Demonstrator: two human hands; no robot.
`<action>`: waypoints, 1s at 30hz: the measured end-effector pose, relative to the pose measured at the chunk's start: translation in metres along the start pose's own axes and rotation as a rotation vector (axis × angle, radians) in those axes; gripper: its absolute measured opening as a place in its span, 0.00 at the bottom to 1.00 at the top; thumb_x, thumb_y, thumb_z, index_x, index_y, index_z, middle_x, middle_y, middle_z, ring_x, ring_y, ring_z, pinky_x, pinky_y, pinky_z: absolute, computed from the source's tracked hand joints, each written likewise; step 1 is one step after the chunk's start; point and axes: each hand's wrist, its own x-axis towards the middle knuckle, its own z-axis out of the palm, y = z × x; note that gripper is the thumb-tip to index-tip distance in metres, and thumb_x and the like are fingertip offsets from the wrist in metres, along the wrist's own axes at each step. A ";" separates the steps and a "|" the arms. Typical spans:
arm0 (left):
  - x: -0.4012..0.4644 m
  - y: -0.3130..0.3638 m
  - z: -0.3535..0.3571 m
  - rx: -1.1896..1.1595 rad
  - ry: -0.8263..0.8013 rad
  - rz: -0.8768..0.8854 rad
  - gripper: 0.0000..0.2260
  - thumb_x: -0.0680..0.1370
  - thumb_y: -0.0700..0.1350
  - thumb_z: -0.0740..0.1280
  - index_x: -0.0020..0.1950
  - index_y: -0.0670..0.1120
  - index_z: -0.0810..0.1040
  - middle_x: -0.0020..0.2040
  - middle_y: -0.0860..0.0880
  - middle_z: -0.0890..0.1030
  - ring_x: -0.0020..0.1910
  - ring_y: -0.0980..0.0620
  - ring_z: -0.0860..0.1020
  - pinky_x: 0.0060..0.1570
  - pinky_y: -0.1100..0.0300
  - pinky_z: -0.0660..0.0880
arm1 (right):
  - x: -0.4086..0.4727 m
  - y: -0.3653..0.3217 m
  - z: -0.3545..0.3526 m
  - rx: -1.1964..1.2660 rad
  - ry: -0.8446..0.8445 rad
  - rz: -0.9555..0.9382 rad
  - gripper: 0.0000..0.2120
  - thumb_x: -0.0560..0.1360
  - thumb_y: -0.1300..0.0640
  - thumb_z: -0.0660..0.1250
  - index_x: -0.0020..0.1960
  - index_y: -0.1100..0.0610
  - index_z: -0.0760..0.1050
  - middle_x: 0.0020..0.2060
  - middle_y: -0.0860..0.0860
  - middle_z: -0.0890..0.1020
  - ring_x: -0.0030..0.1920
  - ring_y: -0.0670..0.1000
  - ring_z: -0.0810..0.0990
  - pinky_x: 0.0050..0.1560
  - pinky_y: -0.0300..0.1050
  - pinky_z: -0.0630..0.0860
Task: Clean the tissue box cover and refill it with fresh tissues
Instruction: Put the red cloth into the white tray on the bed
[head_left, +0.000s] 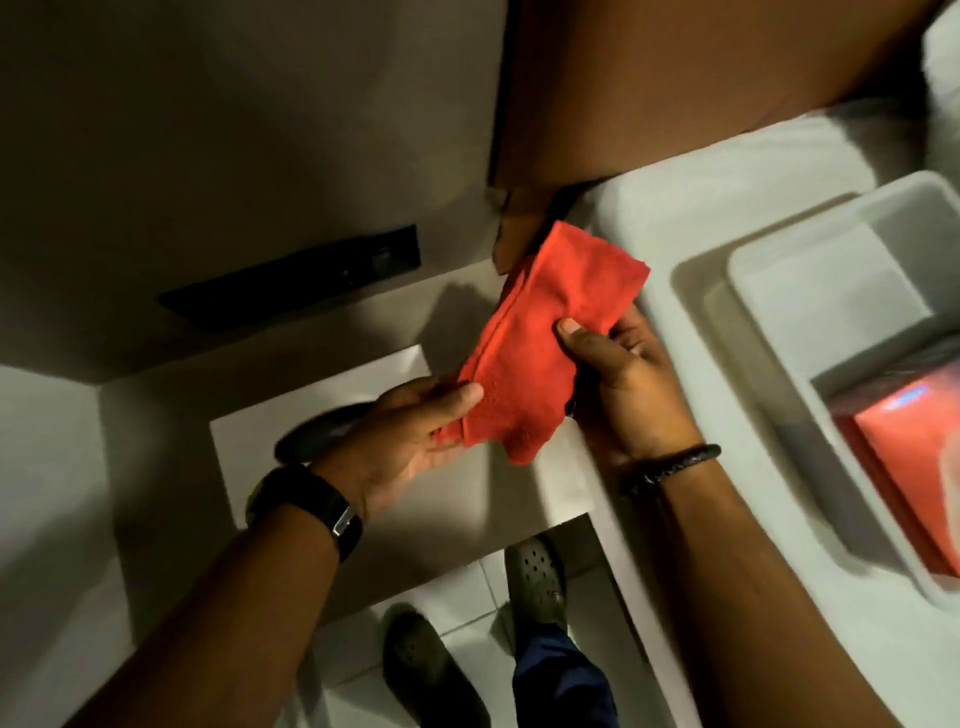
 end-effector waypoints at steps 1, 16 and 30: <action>-0.002 0.009 0.014 -0.055 -0.044 -0.006 0.12 0.70 0.48 0.71 0.52 0.49 0.82 0.53 0.47 0.84 0.55 0.49 0.82 0.55 0.52 0.76 | -0.006 -0.016 -0.007 0.046 0.024 -0.021 0.18 0.72 0.64 0.65 0.62 0.62 0.71 0.52 0.60 0.80 0.50 0.60 0.78 0.50 0.60 0.72; 0.063 0.116 0.220 0.281 0.127 0.211 0.04 0.75 0.43 0.70 0.48 0.46 0.78 0.42 0.48 0.83 0.42 0.50 0.80 0.37 0.59 0.78 | 0.009 -0.162 -0.197 -0.168 0.587 -0.054 0.12 0.65 0.63 0.69 0.47 0.63 0.74 0.34 0.56 0.78 0.30 0.52 0.78 0.31 0.45 0.76; 0.104 0.090 0.228 1.636 0.048 0.671 0.53 0.65 0.79 0.40 0.78 0.43 0.45 0.78 0.44 0.42 0.77 0.48 0.38 0.73 0.51 0.39 | 0.043 -0.146 -0.221 -0.151 0.708 0.076 0.19 0.63 0.65 0.66 0.52 0.55 0.69 0.42 0.58 0.79 0.45 0.63 0.81 0.47 0.59 0.80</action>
